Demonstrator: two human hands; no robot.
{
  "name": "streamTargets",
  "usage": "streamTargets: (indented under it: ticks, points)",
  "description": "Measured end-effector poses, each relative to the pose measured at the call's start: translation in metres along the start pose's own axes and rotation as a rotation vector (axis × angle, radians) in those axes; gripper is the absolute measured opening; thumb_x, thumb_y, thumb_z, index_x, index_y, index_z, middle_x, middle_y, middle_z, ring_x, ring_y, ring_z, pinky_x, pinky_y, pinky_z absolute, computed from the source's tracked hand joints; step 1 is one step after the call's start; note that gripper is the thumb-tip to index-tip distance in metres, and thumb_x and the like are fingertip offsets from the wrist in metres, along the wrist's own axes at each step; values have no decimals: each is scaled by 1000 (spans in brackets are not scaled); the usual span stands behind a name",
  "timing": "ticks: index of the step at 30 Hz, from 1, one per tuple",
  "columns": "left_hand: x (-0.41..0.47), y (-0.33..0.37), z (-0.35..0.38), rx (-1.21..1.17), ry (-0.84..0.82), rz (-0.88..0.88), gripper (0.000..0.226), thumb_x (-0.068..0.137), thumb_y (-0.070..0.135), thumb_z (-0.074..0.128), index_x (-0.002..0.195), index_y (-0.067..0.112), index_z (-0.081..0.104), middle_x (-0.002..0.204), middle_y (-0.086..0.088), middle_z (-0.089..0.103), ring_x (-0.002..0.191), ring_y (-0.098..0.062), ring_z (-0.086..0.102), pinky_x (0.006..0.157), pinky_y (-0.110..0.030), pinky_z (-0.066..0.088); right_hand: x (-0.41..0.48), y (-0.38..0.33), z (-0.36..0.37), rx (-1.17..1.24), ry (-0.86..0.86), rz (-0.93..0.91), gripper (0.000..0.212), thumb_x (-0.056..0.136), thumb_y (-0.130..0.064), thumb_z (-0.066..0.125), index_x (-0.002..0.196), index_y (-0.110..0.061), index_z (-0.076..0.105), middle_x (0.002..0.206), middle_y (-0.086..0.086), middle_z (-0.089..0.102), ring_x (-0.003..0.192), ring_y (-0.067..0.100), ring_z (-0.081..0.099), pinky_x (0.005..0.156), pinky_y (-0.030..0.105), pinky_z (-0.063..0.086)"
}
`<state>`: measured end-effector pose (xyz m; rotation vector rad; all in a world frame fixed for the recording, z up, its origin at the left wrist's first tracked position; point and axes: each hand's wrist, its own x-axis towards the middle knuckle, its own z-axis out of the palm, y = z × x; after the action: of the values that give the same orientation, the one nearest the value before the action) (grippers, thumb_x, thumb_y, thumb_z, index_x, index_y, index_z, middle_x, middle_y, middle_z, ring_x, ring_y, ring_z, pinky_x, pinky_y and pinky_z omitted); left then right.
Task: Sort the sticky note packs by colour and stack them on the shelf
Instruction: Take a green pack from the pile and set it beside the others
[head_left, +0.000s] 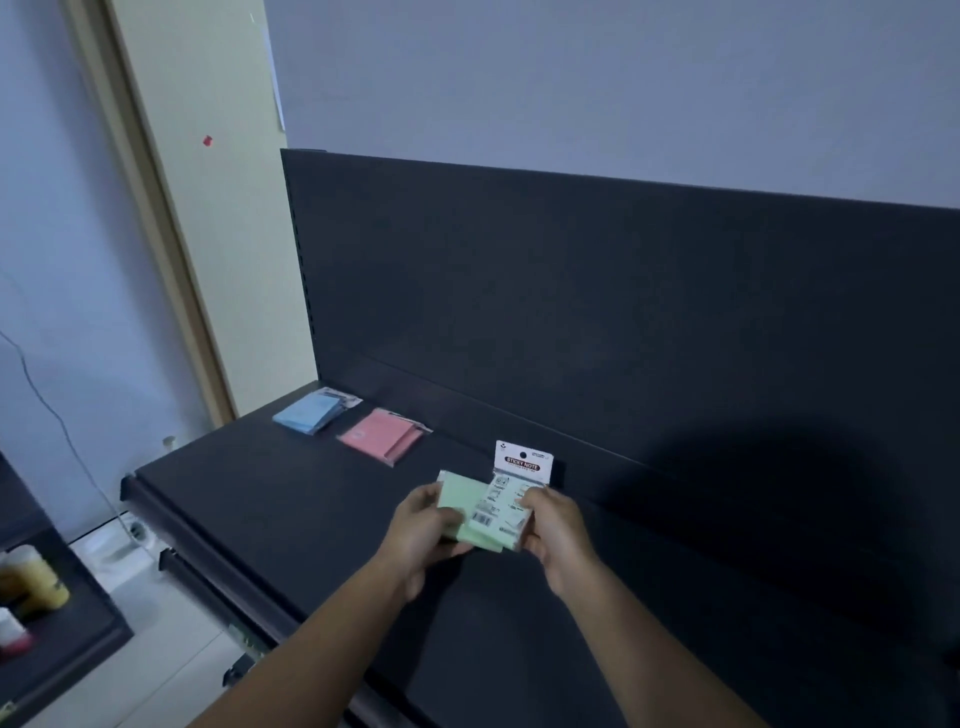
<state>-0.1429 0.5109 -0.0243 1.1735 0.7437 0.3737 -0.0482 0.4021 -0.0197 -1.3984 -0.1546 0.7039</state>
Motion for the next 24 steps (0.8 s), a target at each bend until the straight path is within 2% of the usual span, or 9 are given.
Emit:
streamTargets:
  ticks: [4, 7, 11, 13, 15, 16, 18, 20, 24]
  points:
    - [31, 6, -9, 112, -58, 49, 54, 87, -9, 38, 126, 28, 37, 109, 4, 62, 87, -15, 65, 60, -27, 53, 29, 15, 17, -67, -40, -5, 23, 93, 2, 45, 89, -10, 65, 85, 7, 70, 73, 20, 66, 64, 32, 54]
    - [58, 7, -16, 182, -94, 83, 64, 89, -7, 35, 139, 31, 27, 123, -1, 56, 90, -13, 63, 59, -24, 51, 52, 29, 25, -145, 114, -79, 16, 90, 1, 53, 87, -8, 66, 82, 6, 69, 73, 20, 66, 68, 36, 55]
    - [93, 9, -19, 237, -167, 77, 55, 94, 1, 40, 142, 23, 26, 114, -1, 60, 87, -10, 63, 57, -19, 51, 76, 35, 40, -291, 345, -150, 20, 81, 0, 64, 96, -7, 55, 78, 7, 65, 79, 28, 67, 74, 44, 56]
    - [105, 6, -22, 373, -180, 140, 58, 93, 10, 52, 144, 20, 26, 118, 0, 57, 100, -13, 59, 77, -21, 50, 82, 37, 48, -379, 408, -186, 20, 80, -1, 66, 93, -10, 53, 72, 3, 62, 73, 24, 66, 68, 34, 56]
    - [125, 5, -29, 760, -136, 271, 65, 91, 24, 57, 147, 19, 23, 133, -1, 46, 122, -20, 43, 100, -28, 34, 89, 39, 55, -446, 425, -262, 13, 81, -2, 65, 88, -10, 57, 73, 2, 63, 69, 18, 62, 60, 18, 49]
    - [133, 5, -33, 967, -92, 358, 64, 91, 32, 55, 146, 19, 24, 138, 1, 42, 126, -22, 36, 102, -29, 28, 92, 41, 58, -494, 421, -317, 8, 83, -2, 64, 87, -9, 61, 77, 3, 65, 72, 16, 61, 61, 13, 46]
    - [145, 3, -40, 1109, -45, 504, 55, 92, 38, 51, 140, 18, 34, 135, 4, 46, 122, -21, 38, 96, -29, 27, 97, 45, 63, -629, 413, -422, 9, 86, -7, 62, 93, -7, 67, 91, 2, 67, 83, 13, 62, 72, 16, 48]
    - [152, -1, -44, 1059, -34, 601, 43, 92, 34, 51, 131, 18, 42, 121, 3, 53, 112, -20, 42, 86, -27, 28, 100, 50, 66, -809, 403, -491, 20, 91, -17, 58, 107, -11, 67, 105, -3, 64, 96, 11, 59, 82, 20, 47]
    - [161, -4, -45, 946, -9, 606, 51, 93, 25, 51, 140, 14, 33, 115, -7, 54, 106, -19, 42, 84, -23, 28, 109, 55, 70, -1115, 364, -572, 37, 92, -31, 52, 127, -18, 57, 128, -10, 54, 114, 7, 48, 87, 11, 35]
